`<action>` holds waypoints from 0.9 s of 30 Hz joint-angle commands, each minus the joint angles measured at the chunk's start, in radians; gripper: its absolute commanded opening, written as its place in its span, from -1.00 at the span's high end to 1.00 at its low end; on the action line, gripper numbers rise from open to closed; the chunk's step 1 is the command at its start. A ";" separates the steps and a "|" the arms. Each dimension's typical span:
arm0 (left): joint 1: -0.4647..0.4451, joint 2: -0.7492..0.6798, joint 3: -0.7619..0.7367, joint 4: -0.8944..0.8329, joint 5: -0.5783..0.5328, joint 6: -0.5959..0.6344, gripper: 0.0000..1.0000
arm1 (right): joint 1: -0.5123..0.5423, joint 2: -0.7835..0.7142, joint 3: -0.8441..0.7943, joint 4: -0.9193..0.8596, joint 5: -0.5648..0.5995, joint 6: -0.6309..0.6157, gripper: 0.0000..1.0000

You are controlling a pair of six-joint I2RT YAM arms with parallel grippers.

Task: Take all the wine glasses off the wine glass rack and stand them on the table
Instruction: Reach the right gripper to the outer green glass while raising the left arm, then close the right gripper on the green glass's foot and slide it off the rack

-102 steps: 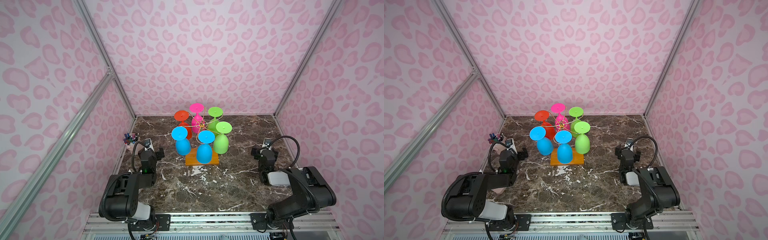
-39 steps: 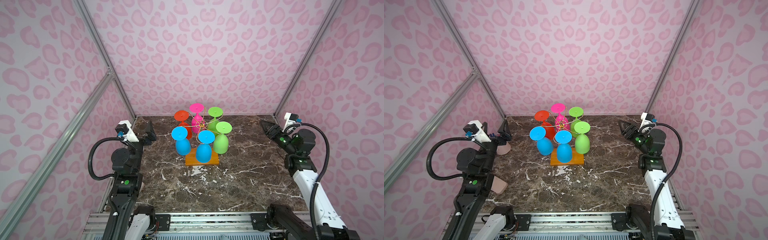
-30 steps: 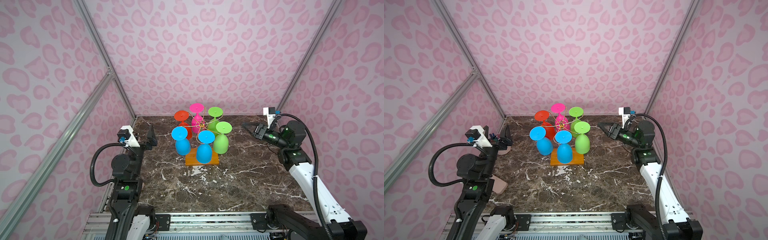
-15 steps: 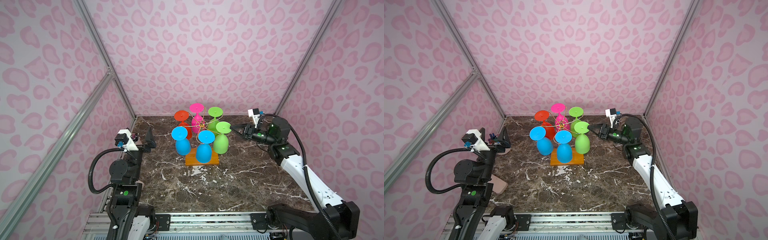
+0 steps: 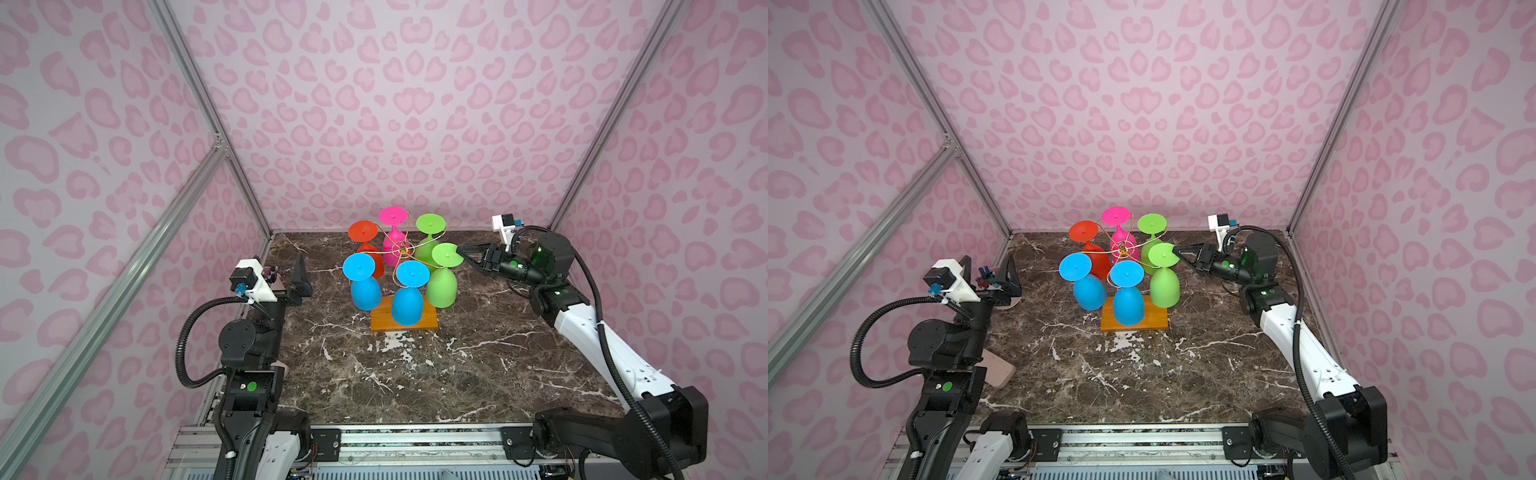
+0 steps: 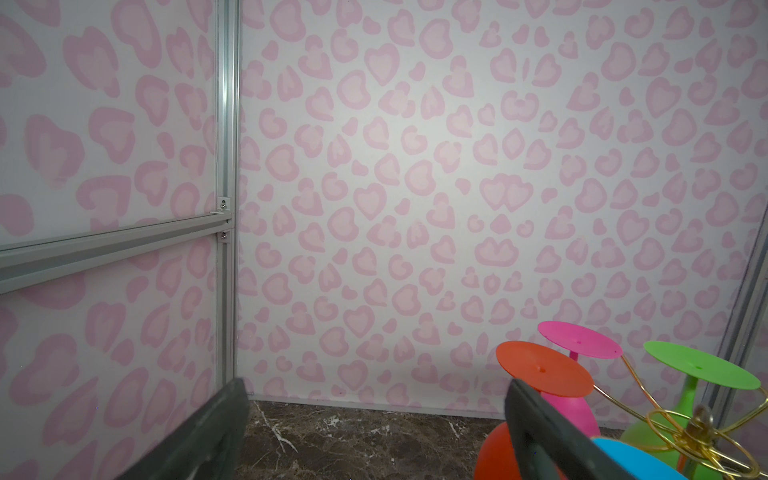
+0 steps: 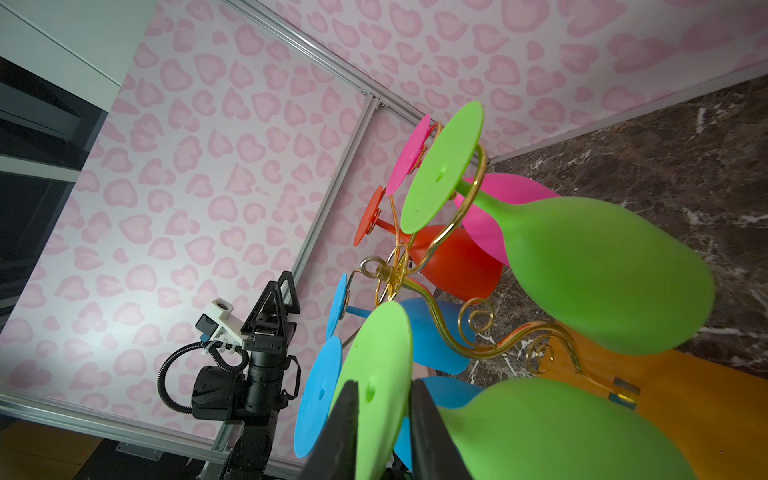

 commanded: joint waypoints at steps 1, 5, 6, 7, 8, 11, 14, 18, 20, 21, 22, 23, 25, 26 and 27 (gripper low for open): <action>0.000 -0.001 -0.005 0.012 0.007 -0.008 -0.95 | 0.002 0.007 -0.003 0.057 -0.003 0.023 0.65; 0.000 -0.003 -0.004 0.011 0.008 -0.008 -0.95 | 0.005 0.010 -0.003 0.054 -0.001 0.025 0.72; 0.000 -0.002 -0.004 0.011 0.008 -0.008 -0.95 | 0.005 0.011 -0.003 0.054 -0.001 0.026 0.73; 0.000 -0.003 -0.004 0.010 0.008 -0.009 -0.95 | 0.005 0.012 -0.003 0.054 0.001 0.029 0.75; 0.001 -0.002 -0.004 0.010 0.008 -0.011 -0.95 | 0.005 0.014 -0.005 0.057 0.001 0.032 0.77; 0.001 -0.001 -0.004 0.010 0.005 -0.010 -0.95 | 0.006 0.018 -0.008 0.078 -0.002 0.054 0.84; 0.001 -0.001 -0.003 0.008 0.005 -0.011 -0.95 | 0.005 0.023 -0.004 0.095 -0.006 0.078 0.92; 0.000 -0.004 -0.004 0.008 0.005 -0.012 -0.95 | 0.005 0.028 0.009 0.076 -0.009 0.089 1.00; 0.001 -0.004 -0.002 0.008 0.005 -0.011 -0.95 | 0.006 0.028 0.014 0.061 -0.012 0.091 1.00; 0.001 -0.005 -0.002 0.008 0.004 -0.012 -0.95 | 0.005 0.026 0.014 0.056 -0.012 0.092 1.00; 0.000 -0.006 -0.002 0.008 0.004 -0.013 -0.95 | 0.005 0.025 0.013 0.052 -0.013 0.095 1.00; 0.000 -0.005 -0.002 0.008 0.005 -0.014 -0.95 | 0.005 0.025 0.014 0.048 -0.014 0.097 1.00; 0.000 -0.007 -0.003 0.008 0.004 -0.013 -0.95 | 0.006 0.023 0.014 0.045 -0.015 0.103 1.00; 0.001 -0.007 -0.003 0.008 0.004 -0.014 -0.95 | 0.005 0.022 0.014 0.044 -0.016 0.109 1.00; 0.000 -0.007 -0.004 0.008 0.005 -0.014 -0.95 | 0.006 0.020 0.014 0.045 -0.016 0.113 1.00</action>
